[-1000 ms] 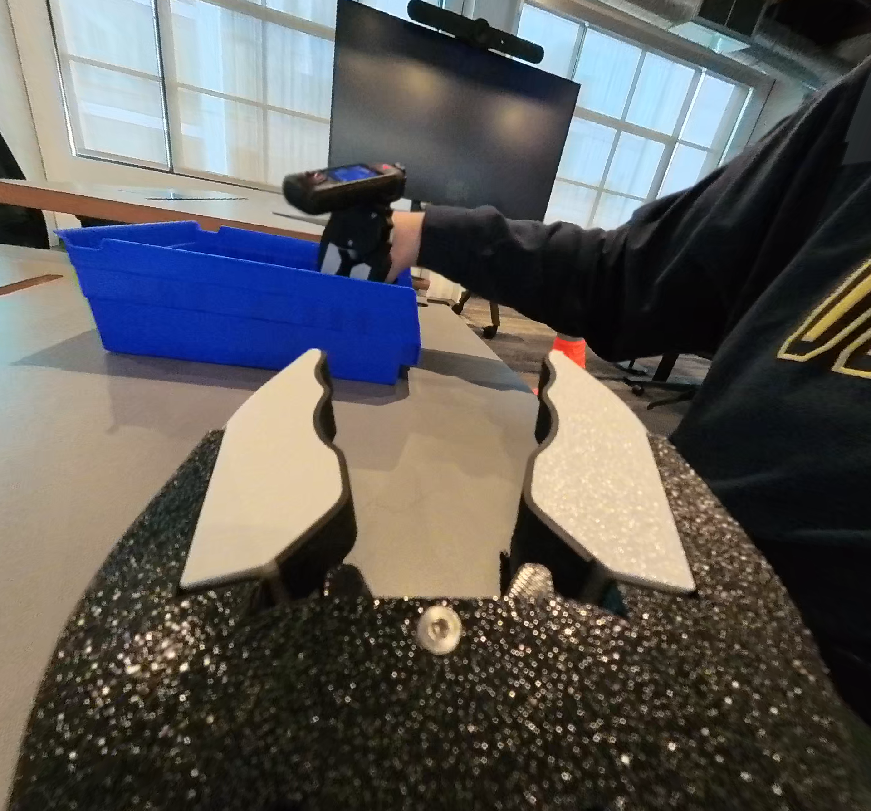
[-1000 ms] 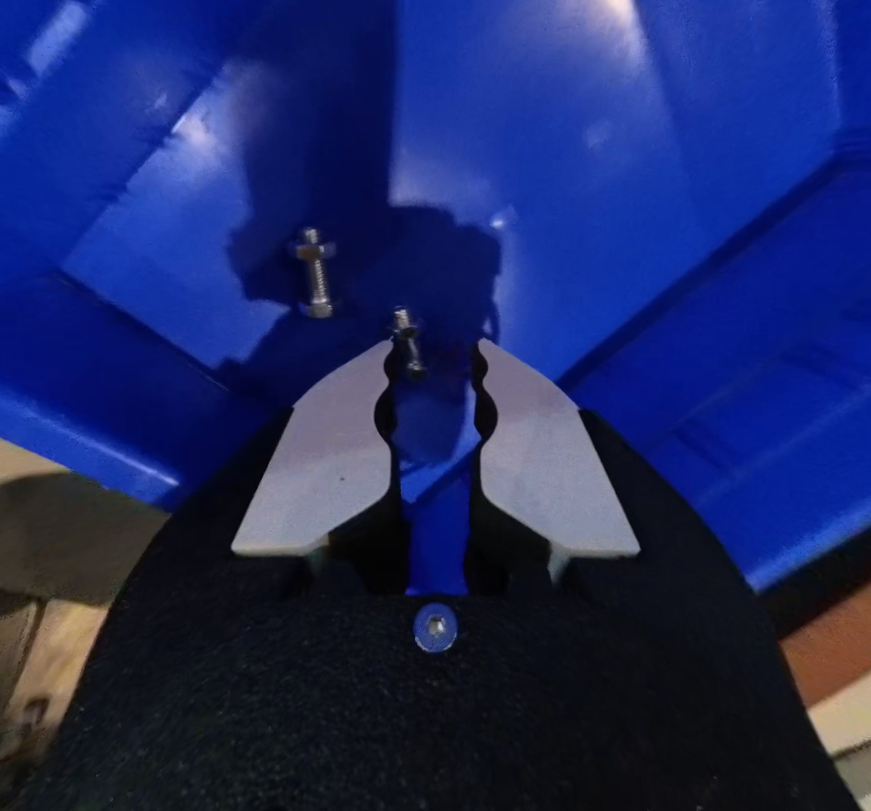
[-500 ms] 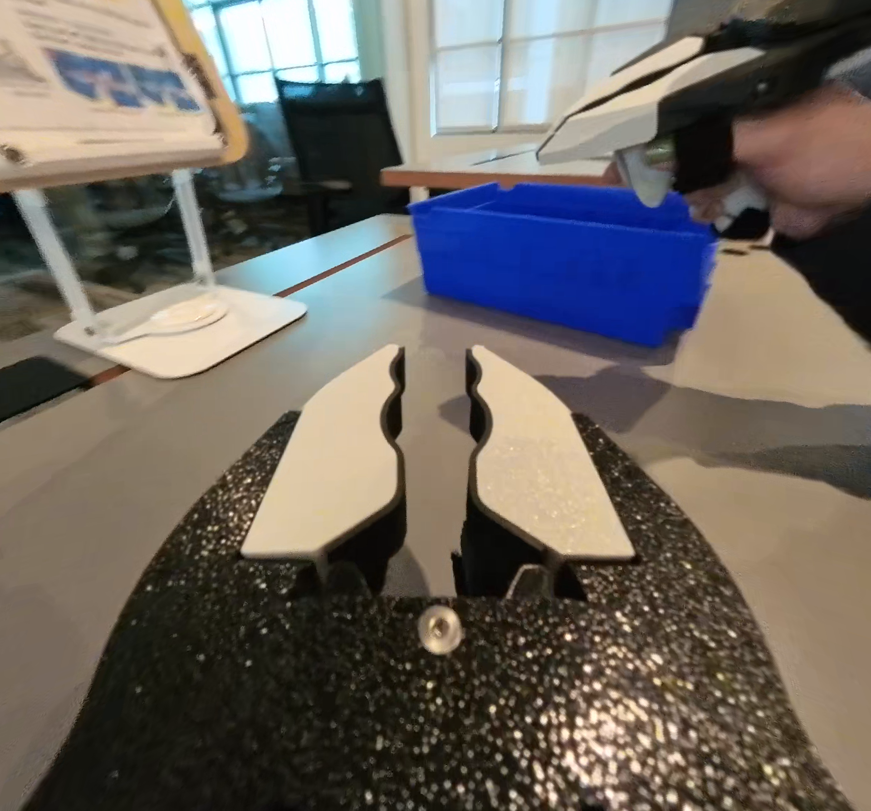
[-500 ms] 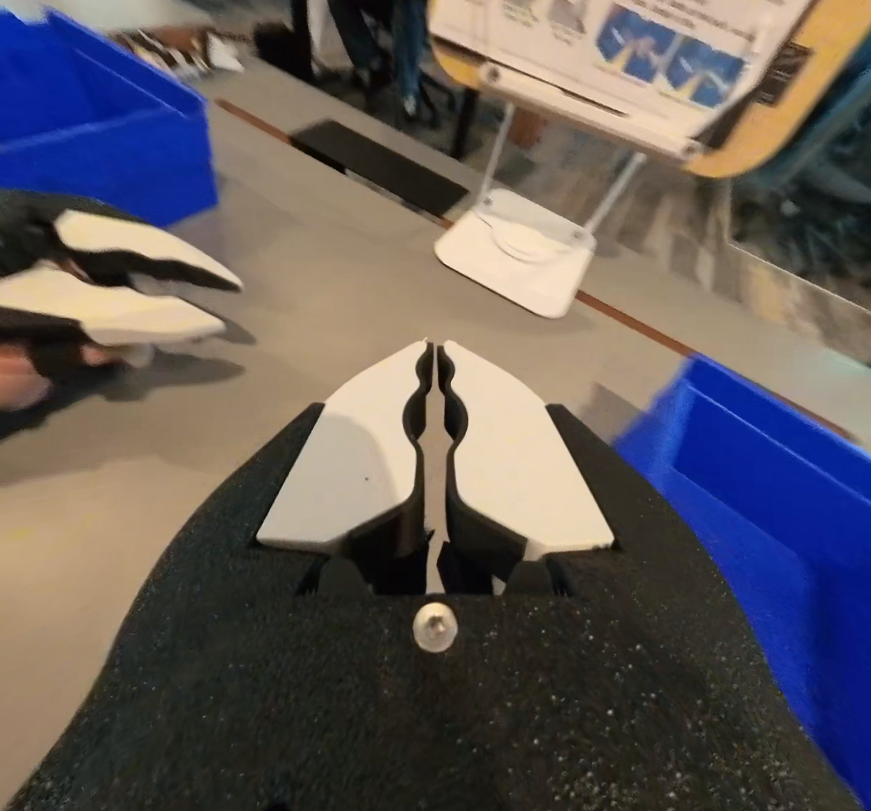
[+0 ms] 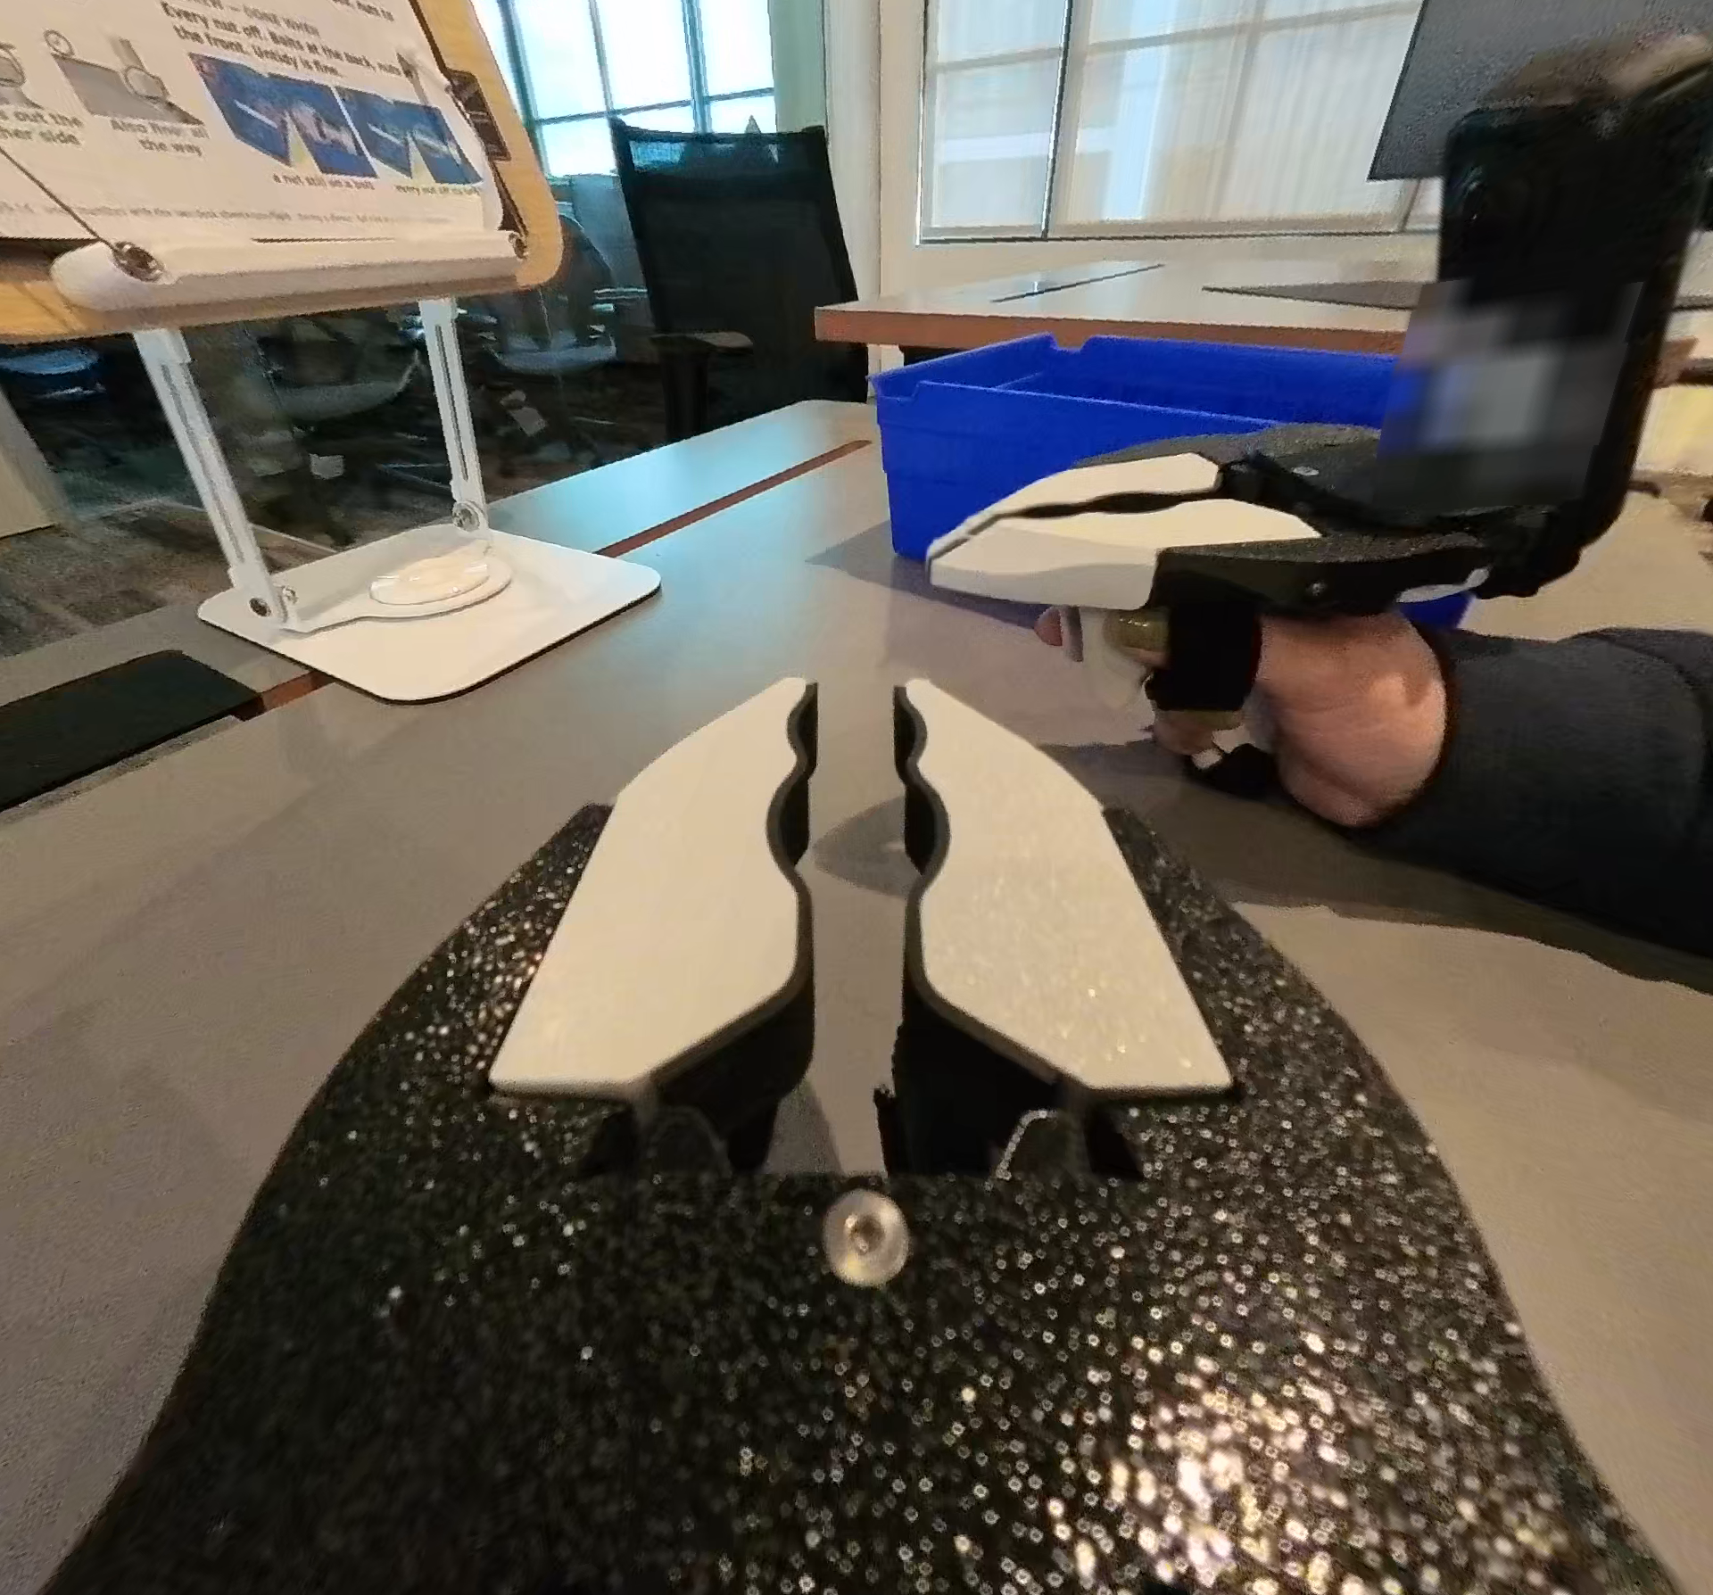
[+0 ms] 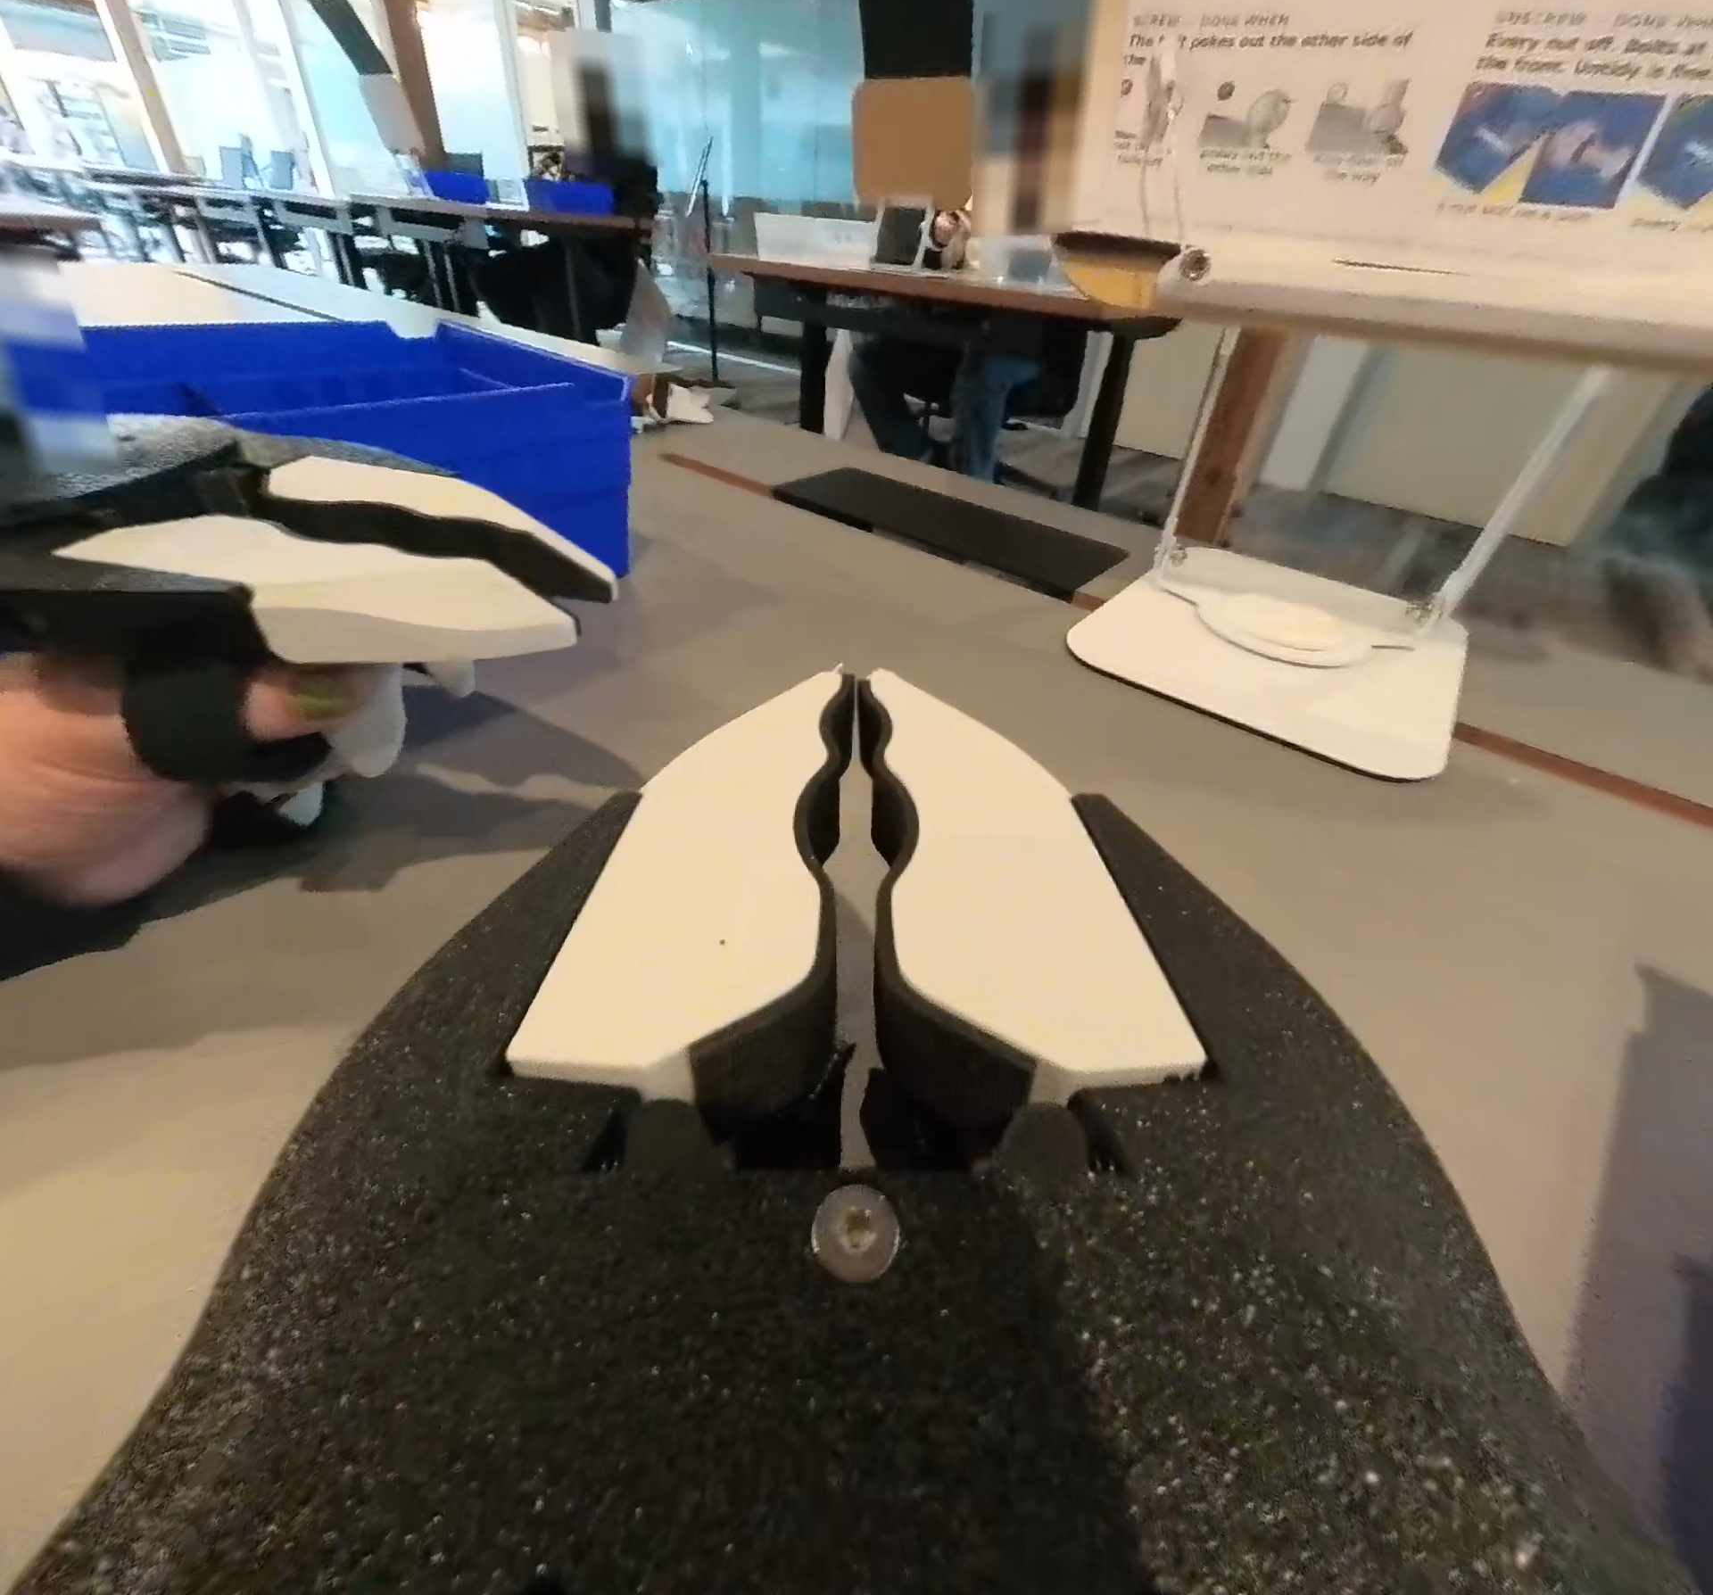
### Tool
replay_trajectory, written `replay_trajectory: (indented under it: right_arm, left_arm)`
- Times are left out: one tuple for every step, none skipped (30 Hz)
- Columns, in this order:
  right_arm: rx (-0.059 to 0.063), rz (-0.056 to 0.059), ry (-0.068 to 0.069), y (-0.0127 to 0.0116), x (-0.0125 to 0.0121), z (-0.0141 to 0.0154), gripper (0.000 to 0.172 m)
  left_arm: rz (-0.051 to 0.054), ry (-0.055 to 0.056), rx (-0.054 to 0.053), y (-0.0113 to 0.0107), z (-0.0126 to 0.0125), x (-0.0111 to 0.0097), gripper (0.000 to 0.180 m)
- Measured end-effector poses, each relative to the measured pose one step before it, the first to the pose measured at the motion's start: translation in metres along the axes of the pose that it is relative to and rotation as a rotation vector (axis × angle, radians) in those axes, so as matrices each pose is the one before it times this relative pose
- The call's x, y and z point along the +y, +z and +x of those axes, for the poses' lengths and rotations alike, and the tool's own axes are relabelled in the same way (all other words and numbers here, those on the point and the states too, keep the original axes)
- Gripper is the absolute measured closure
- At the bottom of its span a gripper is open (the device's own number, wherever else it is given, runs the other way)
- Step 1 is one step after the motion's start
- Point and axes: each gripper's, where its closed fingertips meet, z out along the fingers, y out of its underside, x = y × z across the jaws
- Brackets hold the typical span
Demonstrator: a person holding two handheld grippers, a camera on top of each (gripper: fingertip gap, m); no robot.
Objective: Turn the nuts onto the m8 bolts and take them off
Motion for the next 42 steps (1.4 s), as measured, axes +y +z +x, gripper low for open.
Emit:
replay_trajectory:
  right_arm:
    - [-0.0208,-0.0032,0.0001,0.00076,0.00050,-0.00234,0.171]
    - [-0.0077,-0.0010,-0.0021,0.00028,0.00031,-0.00095,0.171]
    - [0.0043,0.0062,-0.0033,-0.00028,-0.00071,0.00038,0.170]
    - [0.0030,0.0092,-0.0037,-0.00070,-0.00099,0.00018,0.170]
    - [0.0009,0.0059,-0.0017,-0.00064,-0.00066,0.00005,0.170]
    - [0.0002,0.0061,-0.0001,-0.00062,-0.00066,0.00013,0.170]
    - [0.0022,0.0094,-0.0002,-0.00089,-0.00110,0.00034,0.169]
    - [0.0046,0.0103,0.0006,-0.00103,-0.00113,0.00067,0.169]
    - [0.0022,0.0093,0.0014,-0.00103,-0.00109,0.00052,0.169]
    - [-0.0006,0.0086,0.0017,-0.00086,-0.00101,0.00020,0.169]
    - [-0.0004,0.0089,0.0023,-0.00091,-0.00096,0.00025,0.169]
    - [0.0009,0.0079,0.0038,-0.00083,-0.00093,0.00046,0.168]
    - [0.0000,0.0051,0.0055,-0.00052,-0.00054,0.00056,0.168]
    - [-0.0015,0.0029,0.0062,-0.00025,-0.00023,0.00044,0.168]
    - [-0.0012,0.0018,0.0070,-0.00003,-0.00016,0.00070,0.166]
    - [0.0049,0.0042,0.0067,-0.00016,-0.00040,0.00137,0.164]
    - [0.0098,0.0084,0.0043,-0.00059,-0.00092,0.00179,0.162]
    - [0.0082,0.0114,0.0018,-0.00067,-0.00125,0.00149,0.161]
    - [0.0052,0.0090,0.0020,-0.00063,-0.00104,0.00103,0.161]
    - [0.0007,0.0045,0.0028,-0.00036,-0.00052,0.00050,0.161]
    - [0.0000,0.0031,0.0022,-0.00017,-0.00032,0.00043,0.161]
    - [0.0021,0.0027,0.0007,0.00000,-0.00026,0.00059,0.161]
    - [-0.0001,0.0018,-0.0002,-0.00008,-0.00025,0.00008,0.161]
    - [0.0002,0.0005,-0.0009,-0.00012,0.00001,-0.00005,0.162]
    - [0.0001,0.0002,-0.0028,0.00005,-0.00004,-0.00029,0.162]
    - [-0.0015,0.0003,-0.0044,0.00005,-0.00006,-0.00052,0.162]
    - [-0.0011,-0.0006,-0.0050,0.00040,0.00008,-0.00060,0.162]
    - [-0.0019,-0.0034,-0.0052,0.00056,0.00048,-0.00064,0.162]
    - [-0.0024,-0.0046,-0.0057,0.00054,0.00053,-0.00087,0.162]
    - [-0.0022,-0.0024,-0.0060,0.00027,0.00030,-0.00080,0.162]
    - [-0.0010,0.0000,-0.0051,0.00003,-0.00005,-0.00054,0.163]
    - [-0.0004,0.0019,-0.0031,-0.00018,-0.00031,-0.00038,0.163]
    - [-0.0013,0.0021,-0.0006,-0.00015,-0.00021,-0.00026,0.163]
    - [-0.0016,0.0008,0.0011,-0.00008,-0.00010,-0.00013,0.163]
    - [-0.0003,0.0004,0.0010,-0.00010,-0.00006,0.00004,0.163]
    - [-0.0007,0.0009,0.0000,-0.00001,-0.00013,-0.00016,0.163]
    - [-0.0016,0.0012,-0.0008,0.00008,-0.00016,-0.00029,0.163]
    - [-0.0029,0.0012,-0.0013,0.00007,-0.00017,-0.00057,0.163]
    - [-0.0017,0.0012,-0.0010,0.00001,-0.00018,-0.00036,0.163]
    - [-0.0011,0.0015,-0.0004,0.00002,-0.00012,-0.00033,0.163]
    - [-0.0016,0.0016,0.0007,0.00004,-0.00020,-0.00018,0.163]
    - [-0.0014,0.0013,0.0018,0.00010,-0.00015,-0.00003,0.163]
  left_arm:
    - [-0.0031,0.0076,0.0012,0.00086,0.00070,0.00034,0.165]
    - [-0.0036,0.0063,0.0001,0.00058,0.00048,0.00051,0.165]
    - [-0.0029,0.0046,-0.0049,0.00060,-0.00019,0.00031,0.162]
    - [-0.0005,0.0019,-0.0146,0.00034,-0.00153,0.00002,0.154]
    - [0.0008,-0.0005,-0.0199,0.00011,-0.00250,-0.00021,0.146]
    - [0.0005,-0.0015,-0.0151,0.00006,-0.00207,-0.00006,0.141]
    - [0.0026,-0.0009,-0.0080,-0.00020,-0.00114,-0.00031,0.137]
    - [0.0060,0.0012,-0.0011,-0.00063,-0.00004,-0.00125,0.137]
    - [0.0068,0.0052,0.0026,-0.00126,0.00111,-0.00278,0.137]
    - [0.0096,0.0106,-0.0029,-0.00229,0.00163,-0.00583,0.137]
    - [0.0174,0.0146,-0.0057,-0.00328,0.00261,-0.00990,0.137]
    - [0.0274,0.0277,-0.0041,-0.00451,0.00364,-0.01302,0.134]
    - [0.0371,0.0455,-0.0143,-0.00534,0.00217,-0.01462,0.128]
    - [0.0357,0.0527,-0.0299,-0.00582,-0.00126,-0.01389,0.124]
    - [0.0169,0.0423,-0.0250,-0.00534,-0.00315,-0.01159,0.122]
    - [-0.0071,0.0253,-0.0035,-0.00449,-0.00342,-0.00924,0.121]
    - [-0.0239,0.0106,0.0054,-0.00422,-0.00483,-0.00725,0.121]
    - [-0.0354,-0.0009,-0.0097,-0.00477,-0.00901,-0.00570,0.120]
    - [-0.0388,-0.0022,-0.0221,-0.00581,-0.01274,-0.00452,0.121]
    - [-0.0457,-0.0024,-0.0381,-0.00654,-0.01724,-0.00248,0.126]
    - [-0.0582,-0.0065,-0.0535,-0.00654,-0.02192,0.00063,0.128]
    - [-0.0613,-0.0114,-0.0448,-0.00575,-0.02315,0.00274,0.130]
    - [-0.0707,-0.0226,-0.0433,-0.00421,-0.02532,0.00589,0.141]
    - [-0.0788,-0.0364,-0.0578,-0.00207,-0.02916,0.00843,0.143]
    - [-0.0950,-0.0290,-0.0266,0.00136,-0.02622,0.01116,0.151]
    - [-0.1250,-0.0454,-0.0135,0.00484,-0.02452,0.01551,0.144]
    - [-0.1459,-0.0647,-0.0011,0.00816,-0.02141,0.01828,0.135]
    - [-0.1428,-0.0583,0.0294,0.01053,-0.01495,0.01774,0.134]
    - [-0.1259,-0.0463,0.0381,0.01153,-0.01087,0.01558,0.138]
    - [-0.1135,-0.0354,0.0266,0.01190,-0.00961,0.01401,0.143]
    - [-0.1077,-0.0344,0.0179,0.01225,-0.00803,0.01319,0.145]
    - [-0.0858,-0.0350,0.0055,0.01162,-0.00720,0.00993,0.146]
    - [-0.0725,-0.0270,-0.0031,0.01049,-0.00648,0.00769,0.145]
    - [-0.0648,-0.0225,-0.0130,0.00910,-0.00657,0.00639,0.144]
    - [-0.0532,-0.0311,-0.0211,0.00754,-0.00752,0.00453,0.142]
    - [-0.0371,-0.0498,-0.0059,0.00651,-0.00591,0.00237,0.137]
    - [-0.0250,-0.0619,0.0140,0.00546,-0.00381,0.00062,0.134]
    - [-0.0237,-0.0532,0.0173,0.00494,-0.00302,0.00059,0.133]
    - [-0.0252,-0.0336,0.0101,0.00458,-0.00279,0.00114,0.133]
    - [-0.0213,-0.0169,0.0001,0.00416,-0.00265,0.00126,0.134]
    - [-0.0182,-0.0055,-0.0072,0.00351,-0.00225,0.00130,0.134]
    - [-0.0160,-0.0021,-0.0101,0.00279,-0.00194,0.00133,0.135]
